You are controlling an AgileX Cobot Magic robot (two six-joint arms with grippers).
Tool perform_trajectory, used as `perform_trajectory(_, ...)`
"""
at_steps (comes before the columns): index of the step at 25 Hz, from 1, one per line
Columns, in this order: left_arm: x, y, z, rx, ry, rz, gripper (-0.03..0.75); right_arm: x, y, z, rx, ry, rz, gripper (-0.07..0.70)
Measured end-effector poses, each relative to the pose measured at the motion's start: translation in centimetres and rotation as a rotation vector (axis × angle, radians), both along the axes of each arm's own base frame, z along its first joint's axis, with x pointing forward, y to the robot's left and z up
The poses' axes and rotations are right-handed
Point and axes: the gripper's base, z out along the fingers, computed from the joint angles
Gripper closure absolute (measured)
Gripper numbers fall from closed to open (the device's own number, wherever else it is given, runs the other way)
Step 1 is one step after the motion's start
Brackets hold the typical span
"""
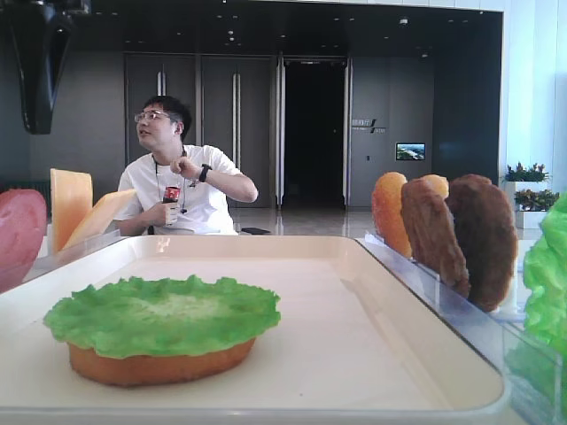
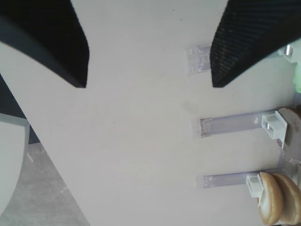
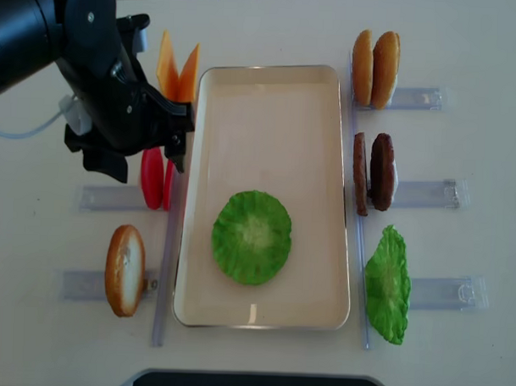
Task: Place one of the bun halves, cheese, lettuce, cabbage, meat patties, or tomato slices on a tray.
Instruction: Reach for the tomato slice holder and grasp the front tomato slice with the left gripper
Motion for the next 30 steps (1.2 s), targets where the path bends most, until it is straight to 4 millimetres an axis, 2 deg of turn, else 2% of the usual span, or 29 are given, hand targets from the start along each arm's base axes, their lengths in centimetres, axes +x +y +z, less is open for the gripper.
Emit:
perform_trajectory(6, 0.6, -0.3, -0.2, -0.015, -0.047, 0.011, 0.022, 0.0, 0.0, 0.0, 0.0, 0.0, 0.0, 0.094)
perform_trajectory(17, 3.0, -1.7, -2.7, -0.011, 0.007, 0.021, 0.022, 0.0, 0.0, 0.0, 0.0, 0.0, 0.0, 0.094)
perform_trajectory(30, 3.6, -2.0, -4.6, 0.017, 0.057, 0.021, 0.022, 0.0, 0.0, 0.0, 0.0, 0.0, 0.0, 0.094)
